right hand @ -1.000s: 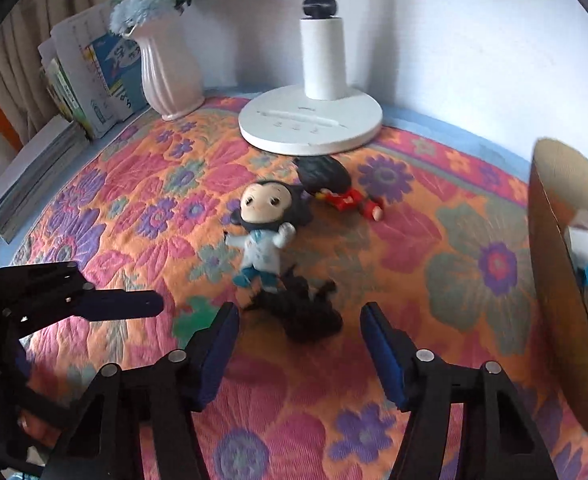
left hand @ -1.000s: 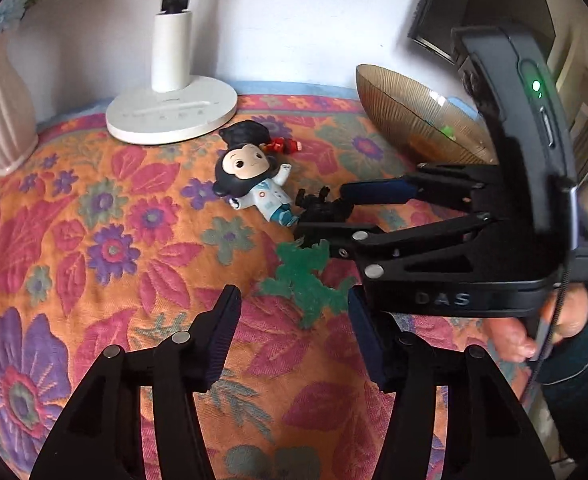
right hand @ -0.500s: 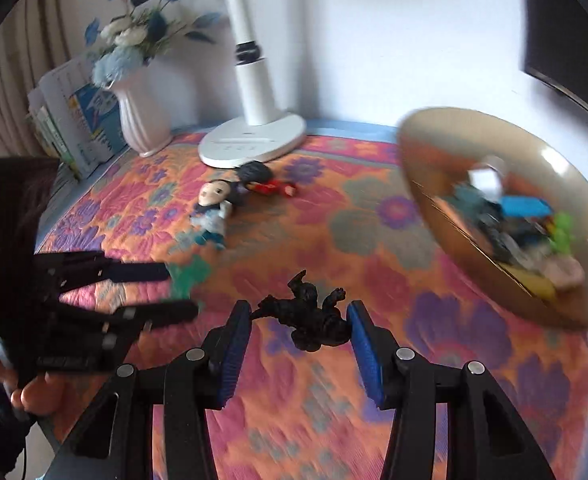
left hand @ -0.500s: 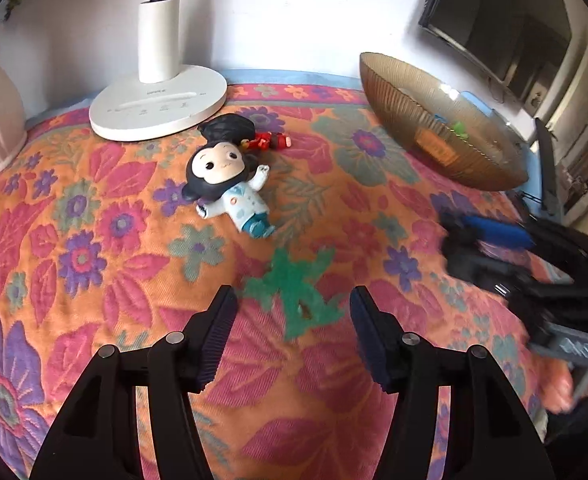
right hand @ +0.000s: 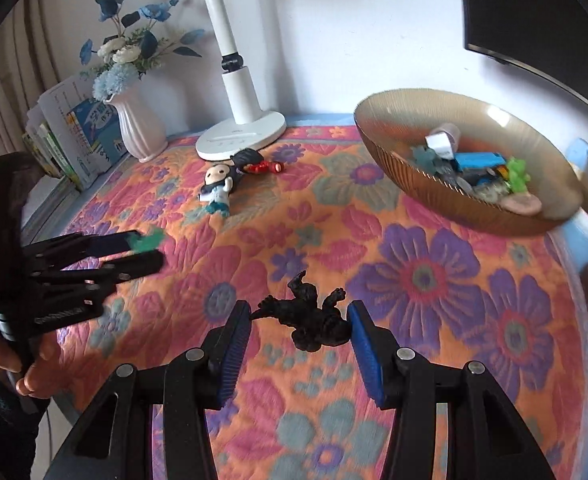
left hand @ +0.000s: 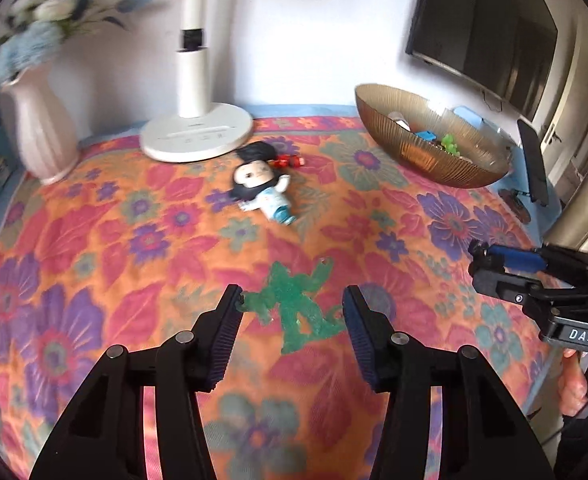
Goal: Organize rigid objects
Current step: 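Grasp the green frog toy with the left tool while the right tool grasps the black figure, then carry the green toy and black figure to the amber bowl and open both tools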
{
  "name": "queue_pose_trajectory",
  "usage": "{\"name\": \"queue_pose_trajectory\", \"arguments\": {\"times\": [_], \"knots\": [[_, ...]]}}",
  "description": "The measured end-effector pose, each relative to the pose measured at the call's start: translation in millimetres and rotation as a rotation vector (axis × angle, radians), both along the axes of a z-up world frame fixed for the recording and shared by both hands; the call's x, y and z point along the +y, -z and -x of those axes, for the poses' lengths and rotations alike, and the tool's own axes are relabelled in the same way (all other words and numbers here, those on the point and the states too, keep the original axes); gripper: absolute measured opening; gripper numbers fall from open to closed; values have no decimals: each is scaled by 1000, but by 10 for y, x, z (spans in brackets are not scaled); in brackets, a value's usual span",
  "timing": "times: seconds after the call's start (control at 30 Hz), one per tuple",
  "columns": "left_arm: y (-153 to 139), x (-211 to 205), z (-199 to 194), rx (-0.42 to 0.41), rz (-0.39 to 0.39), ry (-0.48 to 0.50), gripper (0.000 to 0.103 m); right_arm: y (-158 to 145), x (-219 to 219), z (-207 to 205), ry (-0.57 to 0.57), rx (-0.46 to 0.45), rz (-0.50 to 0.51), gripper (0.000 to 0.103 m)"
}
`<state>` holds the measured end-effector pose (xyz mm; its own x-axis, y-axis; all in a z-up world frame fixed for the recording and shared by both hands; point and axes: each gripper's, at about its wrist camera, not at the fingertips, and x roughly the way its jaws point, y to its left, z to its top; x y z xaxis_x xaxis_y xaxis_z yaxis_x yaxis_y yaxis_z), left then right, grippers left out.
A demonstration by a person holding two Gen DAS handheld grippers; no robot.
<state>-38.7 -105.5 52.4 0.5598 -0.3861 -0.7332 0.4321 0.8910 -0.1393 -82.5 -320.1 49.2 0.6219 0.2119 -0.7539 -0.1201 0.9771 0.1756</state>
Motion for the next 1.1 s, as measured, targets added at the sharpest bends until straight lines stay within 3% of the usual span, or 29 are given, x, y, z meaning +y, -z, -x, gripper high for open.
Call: {"name": "queue_pose_trajectory", "arguments": {"times": [0.1,0.23,0.27,0.33,0.47,0.53,0.63,0.77,0.87,1.0,1.1], "knots": [[4,170,106,-22,-15,-47,49,21,43,136,3,-9,-38,49],[89,300,142,-16,5,-94,50,156,78,146,47,5,-12,49],[107,327,149,-23,7,-106,50,205,64,155,46,23,-39,51],[162,373,152,-18,10,-122,50,291,29,219,52,58,-76,70],[258,438,131,9,25,-137,51,358,-34,456,35,48,-103,71],[234,411,163,-25,18,-125,52,367,-30,532,33,45,-104,72],[251,326,184,-39,-24,-99,52,344,63,531,37,33,-76,72],[253,272,210,-59,-51,-77,52,299,231,509,53,-3,52,71],[251,279,213,-68,-55,-90,52,333,182,528,75,-7,77,67],[234,308,217,-88,-61,-129,52,416,70,535,94,10,-10,64],[233,318,220,-90,-65,-134,52,401,150,535,98,-8,21,42]]}}
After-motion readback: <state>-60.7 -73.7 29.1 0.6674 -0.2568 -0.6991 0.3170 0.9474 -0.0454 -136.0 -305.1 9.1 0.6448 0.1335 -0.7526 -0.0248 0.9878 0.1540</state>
